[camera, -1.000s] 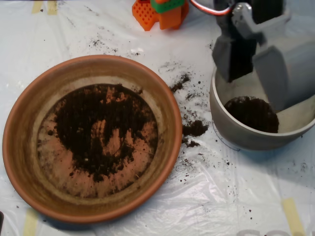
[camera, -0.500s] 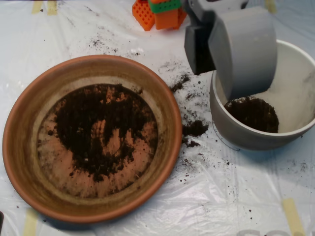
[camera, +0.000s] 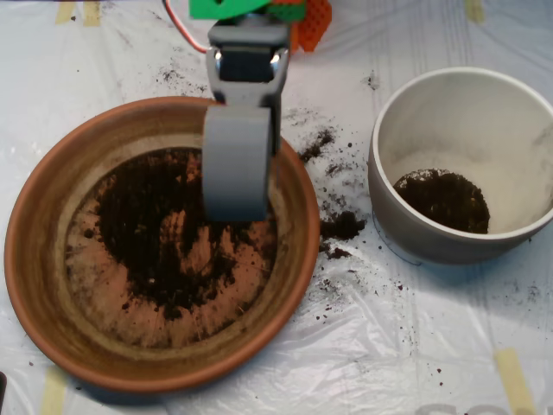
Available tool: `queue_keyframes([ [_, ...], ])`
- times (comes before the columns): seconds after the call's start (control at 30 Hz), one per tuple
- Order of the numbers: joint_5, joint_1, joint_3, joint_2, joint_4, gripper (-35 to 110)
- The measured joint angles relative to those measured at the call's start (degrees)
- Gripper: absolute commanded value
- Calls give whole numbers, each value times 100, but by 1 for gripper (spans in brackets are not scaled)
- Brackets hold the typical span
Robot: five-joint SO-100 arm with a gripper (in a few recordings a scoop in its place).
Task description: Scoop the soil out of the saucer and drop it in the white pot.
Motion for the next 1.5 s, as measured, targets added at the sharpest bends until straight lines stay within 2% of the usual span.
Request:
queue_keyframes([
  [0.23, 158, 932, 1151, 44, -738, 46],
  [0.5, 817, 1793, 1187, -844, -1336, 46],
  [0.7, 826, 2013, 1187, -1573, -1626, 46],
  [0.93, 870, 1986, 721, -2417, -1327, 47],
  [1.23, 712, 2092, -817, -3779, -404, 45],
  [1.5, 413, 2259, -1151, -4122, -413, 39],
])
